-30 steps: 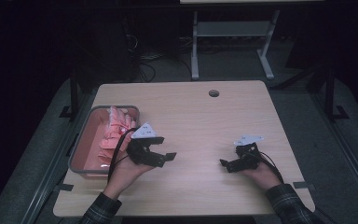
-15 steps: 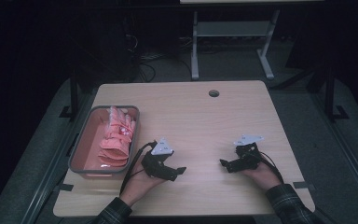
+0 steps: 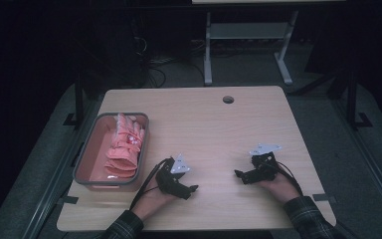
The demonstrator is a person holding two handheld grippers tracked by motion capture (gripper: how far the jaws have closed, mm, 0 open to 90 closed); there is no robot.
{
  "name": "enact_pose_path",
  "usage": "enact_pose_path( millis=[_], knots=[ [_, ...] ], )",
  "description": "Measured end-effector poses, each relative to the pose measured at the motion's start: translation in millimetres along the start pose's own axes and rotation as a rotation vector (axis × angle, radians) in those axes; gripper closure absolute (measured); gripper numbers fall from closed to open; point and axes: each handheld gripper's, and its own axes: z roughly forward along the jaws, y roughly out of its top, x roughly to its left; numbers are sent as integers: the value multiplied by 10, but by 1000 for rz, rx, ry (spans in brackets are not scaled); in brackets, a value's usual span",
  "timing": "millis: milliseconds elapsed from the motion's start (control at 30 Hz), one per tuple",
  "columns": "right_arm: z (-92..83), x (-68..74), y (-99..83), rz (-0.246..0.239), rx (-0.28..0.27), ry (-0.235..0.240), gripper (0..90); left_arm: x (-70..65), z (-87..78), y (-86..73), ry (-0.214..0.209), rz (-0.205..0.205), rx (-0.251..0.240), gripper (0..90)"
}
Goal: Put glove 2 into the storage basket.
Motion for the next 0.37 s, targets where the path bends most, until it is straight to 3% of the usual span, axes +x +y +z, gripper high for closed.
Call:
enact_pose_path(
  millis=[100,367],
  knots=[
    [0,0,0,0,0,0,24,28,16,-42,-26,-6,-35,127],
    [1,-1,0,-2,0,1,23,30,15,-42,-27,-4,-33,127]
  ],
)
